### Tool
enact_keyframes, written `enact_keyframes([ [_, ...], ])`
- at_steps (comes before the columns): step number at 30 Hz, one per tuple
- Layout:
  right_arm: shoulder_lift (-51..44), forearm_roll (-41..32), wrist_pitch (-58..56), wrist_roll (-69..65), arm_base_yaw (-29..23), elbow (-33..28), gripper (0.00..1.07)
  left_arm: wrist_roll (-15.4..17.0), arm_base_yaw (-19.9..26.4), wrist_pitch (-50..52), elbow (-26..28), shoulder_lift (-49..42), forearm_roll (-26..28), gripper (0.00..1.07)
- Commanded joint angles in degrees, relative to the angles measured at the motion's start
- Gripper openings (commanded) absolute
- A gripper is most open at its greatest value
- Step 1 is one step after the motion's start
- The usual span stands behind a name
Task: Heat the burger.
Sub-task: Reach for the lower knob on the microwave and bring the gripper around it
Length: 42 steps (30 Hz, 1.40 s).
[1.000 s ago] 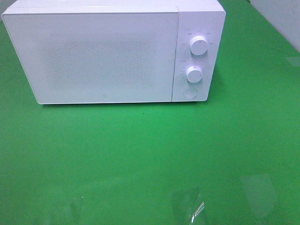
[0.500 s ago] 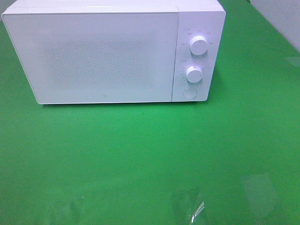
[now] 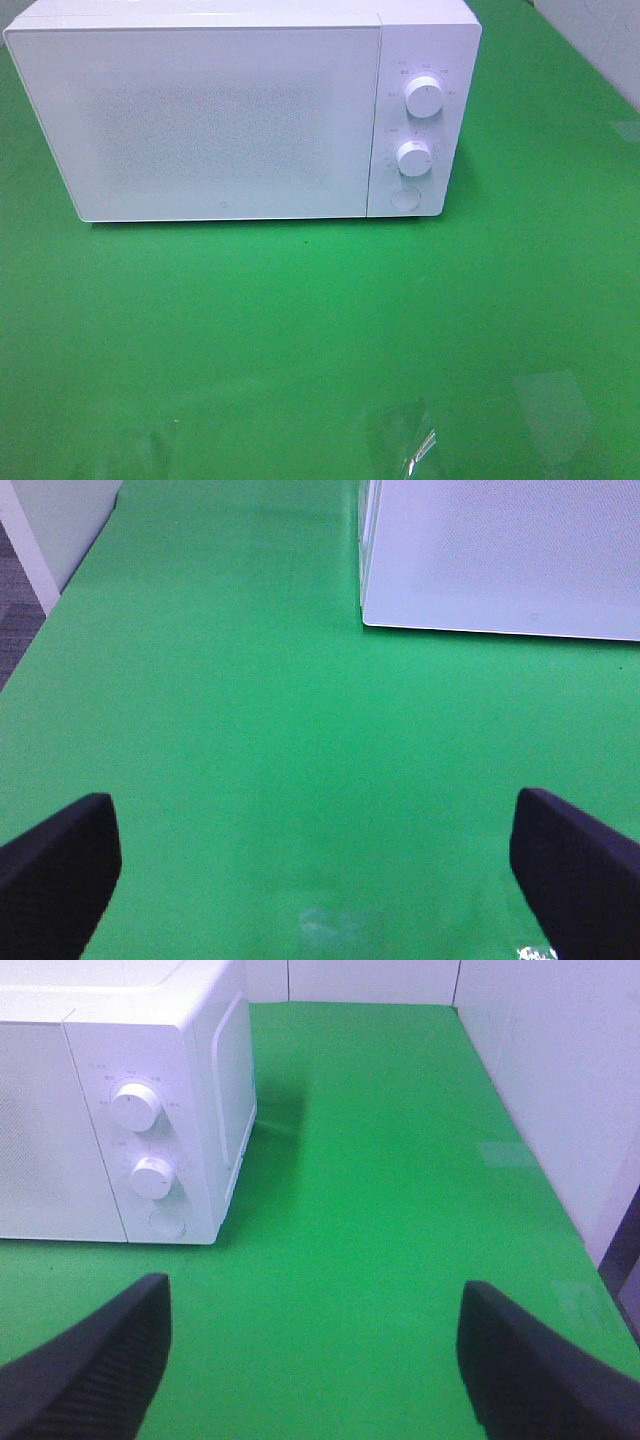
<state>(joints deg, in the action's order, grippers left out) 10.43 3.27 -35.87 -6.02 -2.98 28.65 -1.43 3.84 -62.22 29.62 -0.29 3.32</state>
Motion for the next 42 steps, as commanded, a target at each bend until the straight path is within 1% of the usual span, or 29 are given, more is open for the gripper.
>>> enact_keyframes([
  [1, 4.0, -0.1, 8.9, 0.3, 0.3, -2.9, 0.76, 0.2, -0.3, 0.9, 0.0, -1.3, 0.3, 0.99],
  [4, 5.5, -0.1, 11.3, 0.3, 0.3, -4.1, 0.76, 0.2, -0.3, 0.9, 0.0, -1.3, 0.3, 0.99],
  [5, 7.7, -0.1, 15.2, 0.3, 0.3, -5.7, 0.76, 0.2, -0.3, 0.9, 0.0, -1.3, 0.3, 0.99],
  [6, 7.7, -0.1, 15.2, 0.3, 0.3, -5.7, 0.76, 0.2, -0.3, 0.9, 0.0, -1.3, 0.3, 0.99],
  [7, 9.7, -0.1, 18.5, 0.3, 0.3, -6.9, 0.76, 0.2, -0.3, 0.9, 0.0, -1.3, 0.3, 0.99],
  [8, 9.7, -0.1, 18.5, 0.3, 0.3, -6.9, 0.76, 0.2, -0.3, 0.9, 0.0, -1.3, 0.3, 0.99],
  [14, 16.4, -0.2, 29.6, 0.3, 0.3, -9.5, 0.76, 0.2, -0.3, 0.9, 0.0, -1.3, 0.3, 0.99],
  [15, 16.4, -0.2, 29.6, 0.3, 0.3, -9.5, 0.76, 0.2, -0.3, 0.9, 0.0, -1.3, 0.3, 0.99],
  [17, 18.5, -0.2, 33.5, 0.0, 0.3, -10.4, 0.76, 0.2, -0.3, 0.9, 0.0, -1.3, 0.3, 0.99],
  [18, 20.5, -0.2, 37.4, -1.0, 0.3, -11.1, 0.76, 0.2, -0.3, 0.9, 0.0, -1.3, 0.3, 0.99],
  [19, 20.5, -0.2, 37.4, -1.0, 0.3, -11.1, 0.76, 0.2, -0.3, 0.9, 0.0, -1.3, 0.3, 0.99],
  [20, 22.5, -0.2, 41.4, -1.4, 0.3, -12.0, 0.76, 0.2, -0.3, 0.9, 0.0, -1.3, 0.3, 0.99],
  [21, 22.5, -0.2, 41.4, -1.4, 0.3, -12.0, 0.76, 0.2, -0.3, 0.9, 0.0, -1.3, 0.3, 0.99],
  [22, 25.0, -0.3, 47.4, -2.2, 0.3, -13.1, 0.76, 0.2, -0.3, 0.9, 0.0, -1.3, 0.3, 0.99],
  [23, 25.0, -0.3, 47.4, -2.2, 0.3, -13.1, 0.76, 0.2, -0.3, 0.9, 0.0, -1.3, 0.3, 0.99],
  [25, 30.6, -0.3, 58.3, -3.6, 0.3, -14.6, 0.76, 0.2, -0.3, 0.9, 0.0, -1.3, 0.3, 0.99],
  [28, 32.8, -0.3, 60.6, -3.6, 0.3, -14.7, 0.76, 0.2, -0.3, 0.9, 0.0, -1.3, 0.3, 0.99],
  [29, 36.1, -0.3, 62.9, -3.5, 0.3, -14.8, 0.76, 0.2, -0.3, 0.9, 0.0, -1.3, 0.3, 0.99],
  [30, 36.1, -0.3, 62.9, -3.5, 0.3, -14.8, 0.76, 0.2, -0.3, 0.9, 0.0, -1.3, 0.3, 0.99],
  [31, 39.5, -0.3, 64.5, -3.5, 0.3, -14.9, 0.76, 0.2, -0.3, 0.9, 0.0, -1.3, 0.3, 0.99],
  [32, 42.7, -0.3, 68.5, -3.5, 0.3, -15.4, 0.76, 0.2, -0.3, 0.9, 0.0, -1.3, 0.3, 0.99],
  [33, 42.7, -0.3, 68.5, -3.5, 0.3, -15.4, 0.76, 0.2, -0.3, 0.9, 0.0, -1.3, 0.3, 0.99],
  [34, 46.0, -0.4, 73.9, -3.2, 0.2, -16.1, 0.76, 0.2, -0.3, 0.9, 0.0, -1.3, 0.3, 0.99],
  [37, 47.7, -0.7, 76.4, -2.6, 0.1, -16.3, 0.76, 0.2, -0.3, 0.9, 0.0, -1.3, 0.3, 0.99],
  [38, 51.0, -1.5, 80.2, -2.1, 0.1, -16.8, 0.76, 0.2, -0.3, 0.9, 0.0, -1.3, 0.3, 0.99],
  [39, 51.0, -1.5, 80.2, -2.1, 0.1, -16.8, 0.76, 0.2, -0.3, 0.9, 0.0, -1.3, 0.3, 0.99],
  [40, 54.4, -2.9, 82.3, -1.3, 0.1, -16.8, 0.76, 0.2, -0.3, 0.9, 0.0, -1.3, 0.3, 0.99],
  [41, 54.4, -2.9, 82.3, -1.3, 0.1, -16.8, 0.76, 0.2, -0.3, 0.9, 0.0, -1.3, 0.3, 0.99],
  [42, 57.2, -4.8, 83.8, 0.5, -1.3, -16.8, 0.76, 0.2, -0.3, 0.9, 0.0, -1.3, 0.3, 0.99],
])
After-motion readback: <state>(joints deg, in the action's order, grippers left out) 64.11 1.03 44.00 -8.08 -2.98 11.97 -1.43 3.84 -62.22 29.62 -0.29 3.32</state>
